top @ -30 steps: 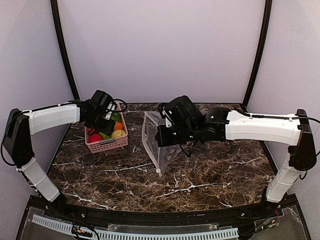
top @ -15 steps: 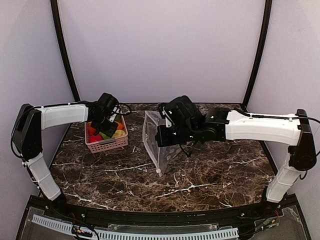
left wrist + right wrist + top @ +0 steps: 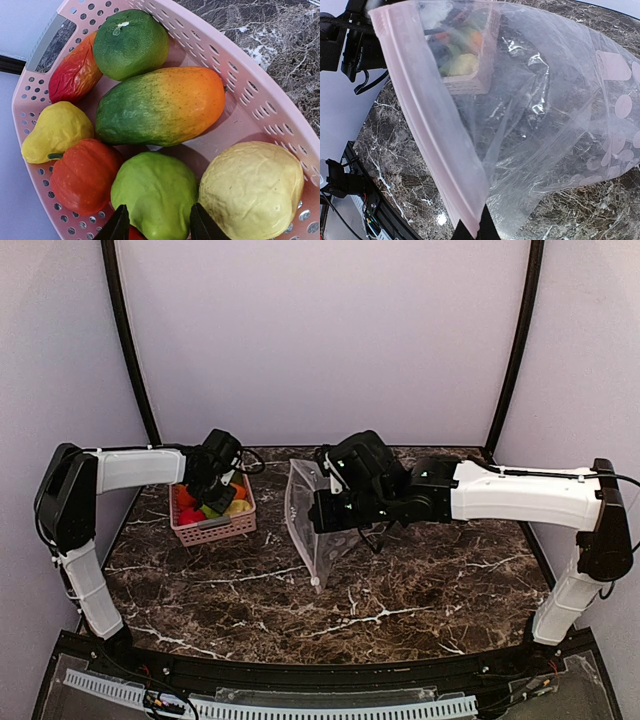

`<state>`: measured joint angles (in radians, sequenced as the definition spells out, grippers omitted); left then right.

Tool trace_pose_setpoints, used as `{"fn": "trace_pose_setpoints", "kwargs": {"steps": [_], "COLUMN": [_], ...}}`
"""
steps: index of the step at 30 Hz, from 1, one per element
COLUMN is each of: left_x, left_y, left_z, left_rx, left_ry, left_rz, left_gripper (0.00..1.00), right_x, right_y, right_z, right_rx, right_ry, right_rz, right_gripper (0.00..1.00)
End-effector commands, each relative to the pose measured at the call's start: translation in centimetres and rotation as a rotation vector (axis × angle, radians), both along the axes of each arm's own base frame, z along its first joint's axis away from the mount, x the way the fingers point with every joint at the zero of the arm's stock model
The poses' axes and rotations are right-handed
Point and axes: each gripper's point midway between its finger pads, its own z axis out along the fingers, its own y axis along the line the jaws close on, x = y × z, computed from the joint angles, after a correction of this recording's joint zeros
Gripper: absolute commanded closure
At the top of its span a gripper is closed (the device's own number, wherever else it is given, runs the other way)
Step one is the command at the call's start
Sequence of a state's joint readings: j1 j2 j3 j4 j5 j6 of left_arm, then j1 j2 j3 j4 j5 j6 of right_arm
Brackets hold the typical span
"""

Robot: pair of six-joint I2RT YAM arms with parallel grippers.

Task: Place the food in the zip-top bag and seal the zipper
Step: Pick up the fake fruit from the bin.

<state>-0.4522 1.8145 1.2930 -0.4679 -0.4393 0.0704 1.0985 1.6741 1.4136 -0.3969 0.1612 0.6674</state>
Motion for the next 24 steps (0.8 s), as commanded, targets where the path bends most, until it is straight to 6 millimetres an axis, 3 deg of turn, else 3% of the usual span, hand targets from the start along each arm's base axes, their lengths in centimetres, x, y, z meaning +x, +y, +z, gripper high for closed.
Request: {"fn": "trace_pose_setpoints", "kwargs": {"steps": [1,10,14,24], "left_x": [0.6,0.6,0.5,-0.4], "left_y": [1.1,0.8,0.5,-0.1], "left_z": [0.4,0.7,2.0,1.2], "left_rx": [0.036,0.010,-0.034,-0.069], "left_ry": [-0.017,-0.016,-0.042,0.023], "left_rz": [0.021,0.026,0.032,0.012], "left_gripper": [0.61,0.76,0.79,0.59], "right_x": [0.5,0.4,0.5,0.5], "right_y": [0.2,0.4,0.3,0.4], "right_z": [1.3,1.3,1.3,1.2], "right_rx": [0.039,0.043,0.042,0.040], "right_ry": [-0.021,-0.021,-0.022,-0.017], "right_rz": [-0.007,-0.005,-0.008,-0.007], "right_gripper": [1.00,1.00,1.00,1.00]}}
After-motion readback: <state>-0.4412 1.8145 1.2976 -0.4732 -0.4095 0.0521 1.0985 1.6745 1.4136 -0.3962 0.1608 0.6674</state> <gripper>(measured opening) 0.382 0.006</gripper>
